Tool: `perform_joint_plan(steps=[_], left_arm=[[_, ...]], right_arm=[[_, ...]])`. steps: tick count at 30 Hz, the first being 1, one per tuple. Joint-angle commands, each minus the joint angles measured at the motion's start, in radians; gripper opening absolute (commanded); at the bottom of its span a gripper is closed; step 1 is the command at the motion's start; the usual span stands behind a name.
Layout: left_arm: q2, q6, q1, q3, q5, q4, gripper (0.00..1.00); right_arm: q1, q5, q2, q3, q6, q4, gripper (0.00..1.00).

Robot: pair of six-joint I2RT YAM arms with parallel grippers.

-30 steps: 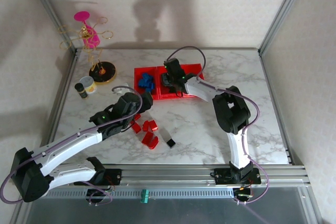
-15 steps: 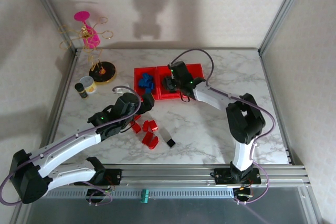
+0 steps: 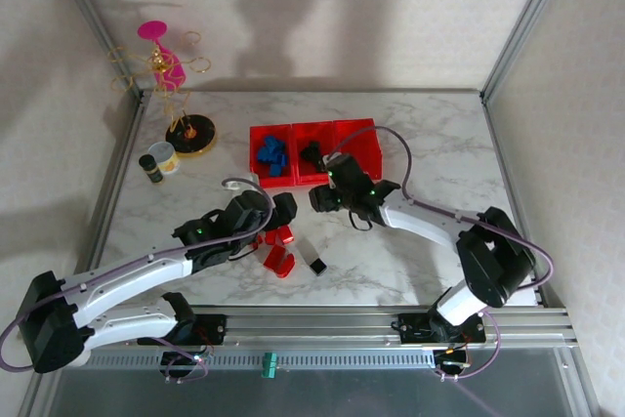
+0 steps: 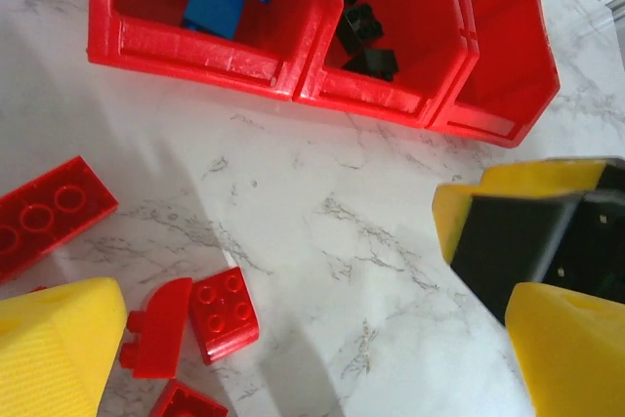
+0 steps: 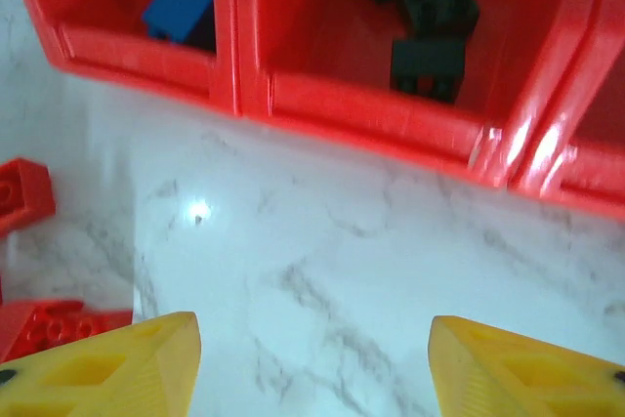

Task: Sort the legos into containers by color
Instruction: Pick up the lego from the bottom-center of the table.

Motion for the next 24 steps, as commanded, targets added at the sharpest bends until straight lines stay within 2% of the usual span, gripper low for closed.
perform_joint_plan(steps=[1, 6, 14, 24], left_arm=[[-0.018, -0.066, -0.025, -0.028, -0.018, 0.000, 1.00], [-0.035, -0.095, -0.064, -0.059, -0.038, 0.005, 1.00], [-0.096, -0.128, -0.079, -0.101, -0.085, -0.019, 1.00], [-0.149, -0.150, -0.079, -0.139, -0.117, -0.035, 1.00]], right_arm=[[0.035, 0.027, -0.058, -0.064, 0.061, -0.011, 0.65], [0.082, 0.033, -0.108, -0.160, 0.103, 0.003, 0.69], [0.187, 0.031, -0.140, -0.292, 0.131, 0.056, 0.74], [0.370, 0.043, -0.119, -0.332, 0.135, 0.137, 0.78]])
